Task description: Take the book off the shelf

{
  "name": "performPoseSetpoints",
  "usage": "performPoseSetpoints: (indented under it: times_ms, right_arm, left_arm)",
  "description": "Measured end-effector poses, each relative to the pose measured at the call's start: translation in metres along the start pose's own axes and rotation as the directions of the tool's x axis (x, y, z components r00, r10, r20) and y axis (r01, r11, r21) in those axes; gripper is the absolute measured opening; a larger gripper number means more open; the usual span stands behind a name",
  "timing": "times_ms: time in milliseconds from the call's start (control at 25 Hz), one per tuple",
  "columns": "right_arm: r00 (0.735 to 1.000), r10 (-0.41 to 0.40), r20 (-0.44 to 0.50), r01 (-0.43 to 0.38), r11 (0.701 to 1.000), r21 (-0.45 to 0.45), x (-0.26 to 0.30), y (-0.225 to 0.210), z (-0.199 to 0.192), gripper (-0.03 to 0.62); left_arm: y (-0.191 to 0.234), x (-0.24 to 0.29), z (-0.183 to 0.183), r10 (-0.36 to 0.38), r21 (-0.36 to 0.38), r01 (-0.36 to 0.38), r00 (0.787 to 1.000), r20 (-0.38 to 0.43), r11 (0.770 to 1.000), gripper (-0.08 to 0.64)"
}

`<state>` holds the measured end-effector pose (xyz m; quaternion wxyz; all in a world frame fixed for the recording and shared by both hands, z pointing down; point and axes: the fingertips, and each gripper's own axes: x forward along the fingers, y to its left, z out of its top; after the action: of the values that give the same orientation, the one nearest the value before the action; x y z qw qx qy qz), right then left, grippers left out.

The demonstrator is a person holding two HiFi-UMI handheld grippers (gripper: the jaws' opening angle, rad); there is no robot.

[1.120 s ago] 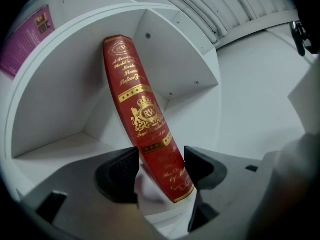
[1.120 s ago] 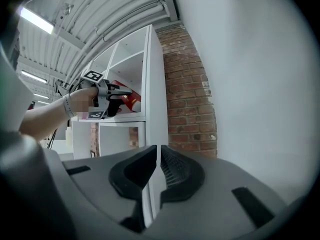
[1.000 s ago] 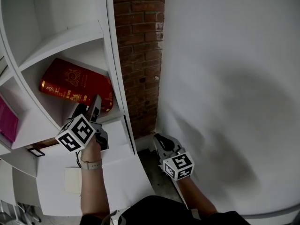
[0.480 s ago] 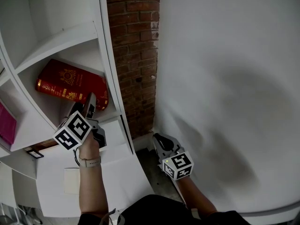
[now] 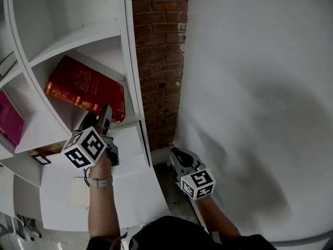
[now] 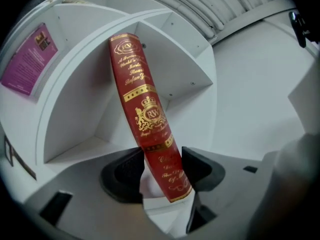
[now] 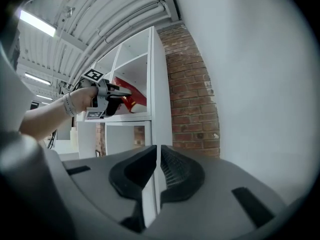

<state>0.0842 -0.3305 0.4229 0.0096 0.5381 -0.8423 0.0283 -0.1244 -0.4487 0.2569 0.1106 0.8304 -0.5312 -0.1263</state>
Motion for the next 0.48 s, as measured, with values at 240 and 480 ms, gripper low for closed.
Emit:
performPoseSetpoints:
  times_ms: [240, 480]
  right_arm:
    - [0.999, 0.053, 0.004, -0.053, 0.999, -0.003, -0.006, 0.014, 0.001, 0.032]
    - [0.995, 0.1, 0.014, -0.1, 0.995, -0.001, -0.012, 0.028, 0.003, 0.032]
  left_arm:
    - [-0.004, -0.03, 0.006, 0.04, 0.083, -0.04, 0.999, 0.005, 0.996, 0.238]
    - [-0.005, -0.056, 0.011, 0.074, 0.144, -0.073, 0.997, 0.0, 0.987, 0.236]
